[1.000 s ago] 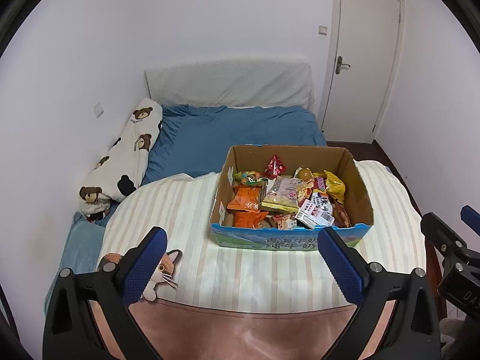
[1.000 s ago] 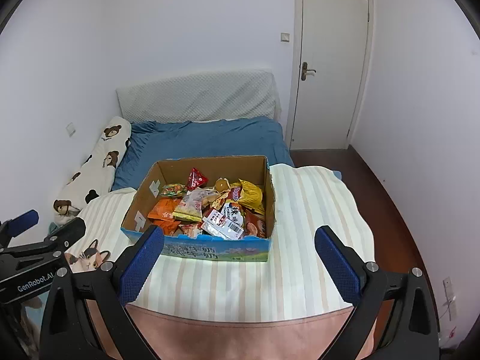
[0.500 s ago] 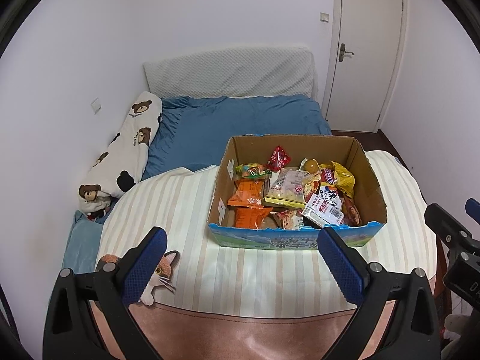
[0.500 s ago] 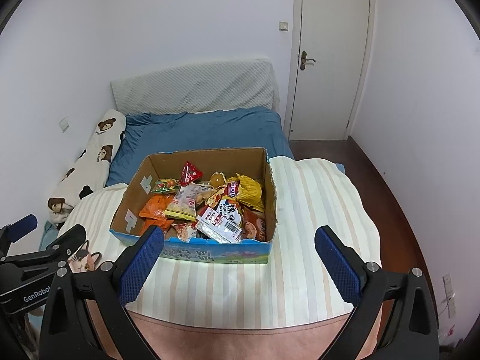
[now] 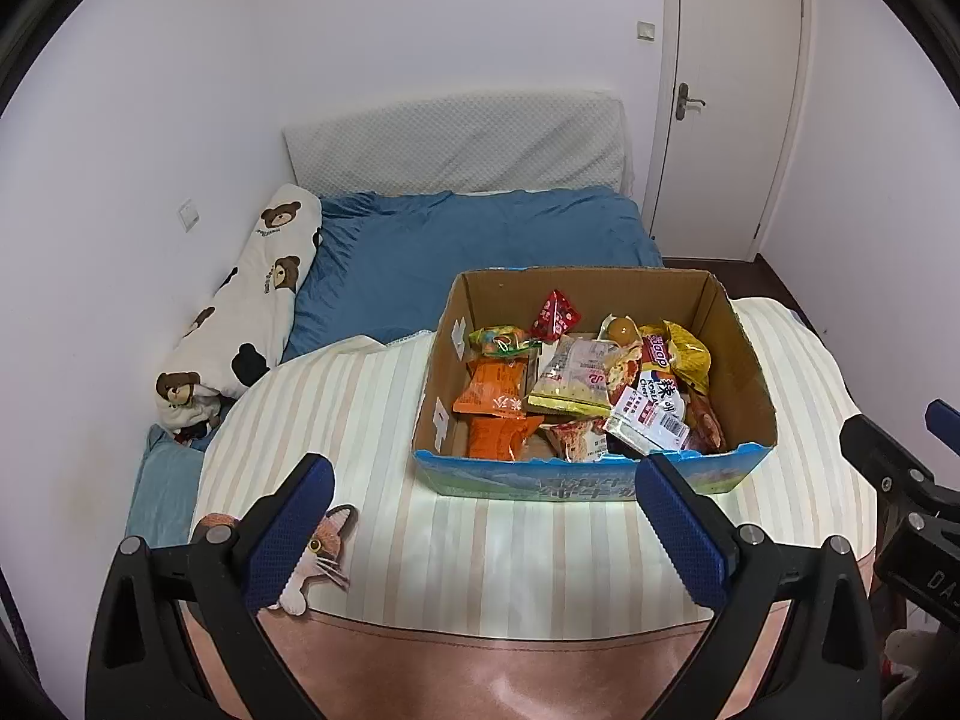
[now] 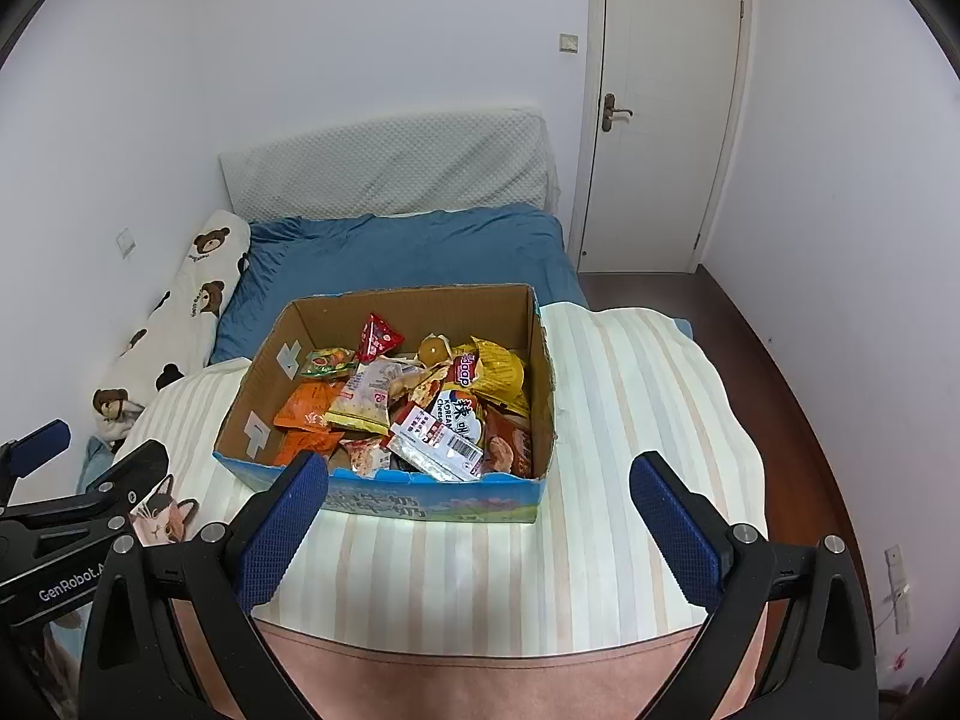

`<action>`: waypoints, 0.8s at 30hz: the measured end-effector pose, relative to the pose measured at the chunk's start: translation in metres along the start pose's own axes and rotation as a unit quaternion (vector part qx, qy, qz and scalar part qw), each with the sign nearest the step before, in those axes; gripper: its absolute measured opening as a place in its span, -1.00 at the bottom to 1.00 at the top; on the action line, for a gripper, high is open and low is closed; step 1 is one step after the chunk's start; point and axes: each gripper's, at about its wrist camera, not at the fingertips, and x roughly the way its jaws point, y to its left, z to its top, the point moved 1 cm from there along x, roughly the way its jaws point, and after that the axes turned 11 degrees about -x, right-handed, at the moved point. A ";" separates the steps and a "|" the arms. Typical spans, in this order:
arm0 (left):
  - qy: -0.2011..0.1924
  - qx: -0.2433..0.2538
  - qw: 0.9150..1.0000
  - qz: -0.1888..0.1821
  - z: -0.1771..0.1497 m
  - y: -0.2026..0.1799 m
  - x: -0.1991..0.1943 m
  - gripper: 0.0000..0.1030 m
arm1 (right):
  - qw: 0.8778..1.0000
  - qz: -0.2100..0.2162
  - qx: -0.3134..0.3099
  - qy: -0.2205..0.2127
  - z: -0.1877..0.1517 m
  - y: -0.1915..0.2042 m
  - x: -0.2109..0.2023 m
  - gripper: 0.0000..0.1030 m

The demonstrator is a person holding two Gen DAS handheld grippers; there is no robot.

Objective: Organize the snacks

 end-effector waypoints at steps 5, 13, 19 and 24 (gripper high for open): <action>-0.001 0.001 1.000 0.000 -0.001 0.002 0.002 1.00 | 1.000 -0.003 0.000 0.000 -0.001 0.000 -0.002 0.99; -0.002 -0.001 1.000 0.000 -0.003 0.003 0.002 1.00 | 1.000 -0.004 -0.003 0.001 -0.002 0.001 -0.002 0.99; -0.004 -0.001 1.000 0.000 -0.003 0.003 0.001 1.00 | 1.000 -0.003 -0.003 0.001 -0.003 0.003 -0.005 0.99; -0.007 0.000 1.000 -0.002 -0.004 0.001 -0.003 1.00 | 1.000 -0.001 -0.002 0.002 -0.004 0.002 -0.007 0.99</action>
